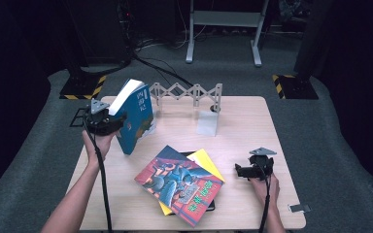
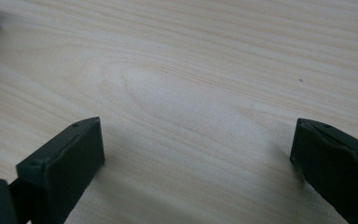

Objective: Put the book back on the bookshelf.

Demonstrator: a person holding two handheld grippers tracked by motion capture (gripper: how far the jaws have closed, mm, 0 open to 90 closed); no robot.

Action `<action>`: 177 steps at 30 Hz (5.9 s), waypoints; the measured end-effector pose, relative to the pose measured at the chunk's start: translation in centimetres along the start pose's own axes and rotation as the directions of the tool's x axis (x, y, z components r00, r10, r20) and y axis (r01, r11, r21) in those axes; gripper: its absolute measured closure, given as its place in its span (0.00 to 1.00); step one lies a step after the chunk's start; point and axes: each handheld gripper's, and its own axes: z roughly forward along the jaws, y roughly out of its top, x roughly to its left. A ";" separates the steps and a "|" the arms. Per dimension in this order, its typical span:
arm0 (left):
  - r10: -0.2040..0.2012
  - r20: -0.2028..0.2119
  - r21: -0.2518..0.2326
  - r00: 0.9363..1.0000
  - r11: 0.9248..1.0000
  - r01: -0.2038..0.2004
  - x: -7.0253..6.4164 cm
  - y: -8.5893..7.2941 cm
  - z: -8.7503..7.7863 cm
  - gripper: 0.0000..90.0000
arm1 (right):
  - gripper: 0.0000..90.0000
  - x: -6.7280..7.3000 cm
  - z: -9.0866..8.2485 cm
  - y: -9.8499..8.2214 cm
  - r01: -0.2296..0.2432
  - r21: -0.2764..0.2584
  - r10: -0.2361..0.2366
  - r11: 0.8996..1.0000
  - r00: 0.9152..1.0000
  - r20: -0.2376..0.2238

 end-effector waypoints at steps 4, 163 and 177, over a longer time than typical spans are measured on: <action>0.025 0.016 0.027 1.000 0.999 -0.026 0.0 1.3 -0.1 0.49 | 0.02 0.0 0.0 0.0 0.000 0.000 0.000 1.000 1.000 0.000; -0.009 0.089 0.190 0.996 0.982 -0.008 -2.0 -7.0 -0.1 0.02 | 0.07 0.2 -0.3 -0.2 0.002 -0.010 -0.002 1.000 1.000 0.004; -0.046 0.143 0.244 0.989 0.970 0.010 -2.7 -11.5 -0.5 0.00 | 0.06 1.9 -1.4 -0.9 0.042 0.017 -0.041 0.999 0.998 -0.045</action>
